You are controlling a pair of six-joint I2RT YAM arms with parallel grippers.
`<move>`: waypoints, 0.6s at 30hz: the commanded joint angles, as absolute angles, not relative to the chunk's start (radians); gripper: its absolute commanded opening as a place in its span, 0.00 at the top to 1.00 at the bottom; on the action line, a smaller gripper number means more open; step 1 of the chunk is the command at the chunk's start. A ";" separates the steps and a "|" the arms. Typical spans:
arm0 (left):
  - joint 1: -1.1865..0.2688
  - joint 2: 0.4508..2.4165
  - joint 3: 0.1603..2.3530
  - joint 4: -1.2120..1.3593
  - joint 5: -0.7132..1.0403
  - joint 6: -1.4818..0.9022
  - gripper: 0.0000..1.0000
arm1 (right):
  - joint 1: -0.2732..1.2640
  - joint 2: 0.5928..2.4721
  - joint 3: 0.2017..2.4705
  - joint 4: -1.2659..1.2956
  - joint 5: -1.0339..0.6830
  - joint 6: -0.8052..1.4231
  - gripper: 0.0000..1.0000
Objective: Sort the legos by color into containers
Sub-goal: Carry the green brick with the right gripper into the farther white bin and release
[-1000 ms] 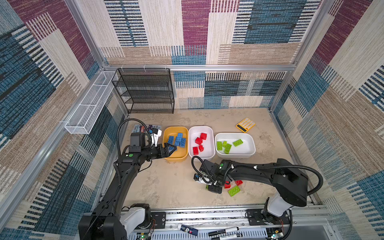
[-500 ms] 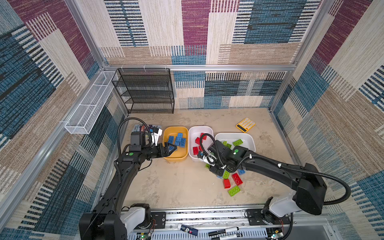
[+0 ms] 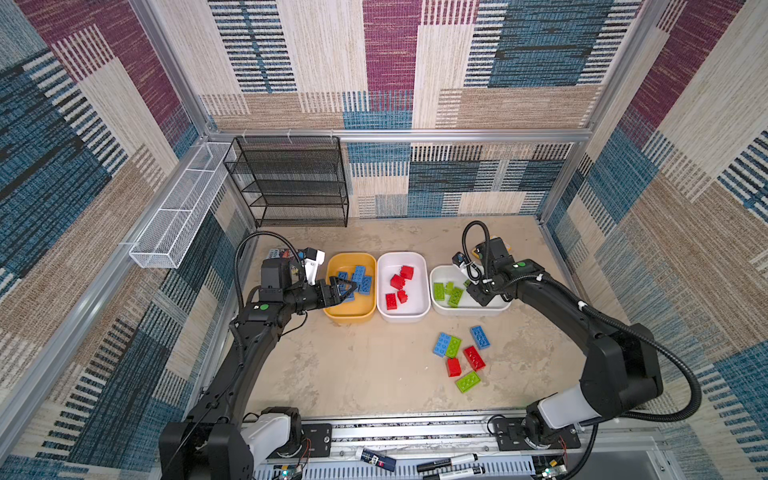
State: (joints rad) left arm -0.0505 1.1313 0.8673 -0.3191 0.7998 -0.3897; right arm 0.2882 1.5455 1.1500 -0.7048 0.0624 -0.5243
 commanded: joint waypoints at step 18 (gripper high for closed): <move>-0.052 1.210 0.952 -0.337 0.797 -0.384 0.14 | 0.212 1.678 1.195 -0.532 -0.261 -0.463 0.36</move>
State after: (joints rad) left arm -0.0509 1.1965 0.9302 -0.3260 0.7910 -0.3897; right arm 0.2119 1.7065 1.1999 -0.5503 -0.1547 -0.4854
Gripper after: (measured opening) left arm 0.866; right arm 0.637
